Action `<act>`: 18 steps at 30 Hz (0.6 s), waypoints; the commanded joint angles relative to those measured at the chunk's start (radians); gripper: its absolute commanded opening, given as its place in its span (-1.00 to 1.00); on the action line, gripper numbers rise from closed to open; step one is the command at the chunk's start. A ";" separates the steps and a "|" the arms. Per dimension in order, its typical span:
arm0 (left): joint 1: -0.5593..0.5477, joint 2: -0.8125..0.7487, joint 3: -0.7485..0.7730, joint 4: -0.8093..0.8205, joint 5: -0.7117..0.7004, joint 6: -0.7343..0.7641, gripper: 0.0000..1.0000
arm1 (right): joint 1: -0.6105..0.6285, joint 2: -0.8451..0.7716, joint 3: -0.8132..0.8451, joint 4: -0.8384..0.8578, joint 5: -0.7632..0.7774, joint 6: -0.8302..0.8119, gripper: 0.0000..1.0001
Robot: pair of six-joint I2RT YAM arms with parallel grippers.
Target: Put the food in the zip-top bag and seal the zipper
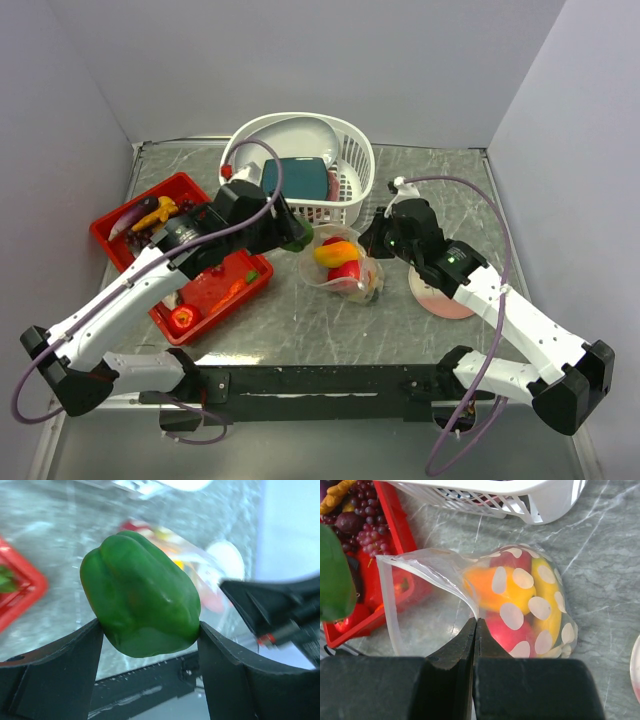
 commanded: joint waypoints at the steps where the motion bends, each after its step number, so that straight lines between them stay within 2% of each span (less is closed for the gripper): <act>1: -0.070 0.013 0.037 0.069 0.031 0.002 -0.51 | -0.001 -0.016 0.054 -0.013 0.050 0.012 -1.00; 8: -0.136 0.067 0.007 0.142 0.098 0.008 -0.51 | 0.001 -0.011 0.079 -0.029 0.075 0.020 -1.00; 14: -0.146 0.107 -0.029 0.193 0.172 0.010 -0.50 | 0.001 -0.006 0.093 -0.039 0.084 0.023 -1.00; 18: -0.144 0.136 -0.021 0.190 0.155 0.027 -0.49 | 0.002 -0.003 0.088 -0.038 0.077 0.027 -1.00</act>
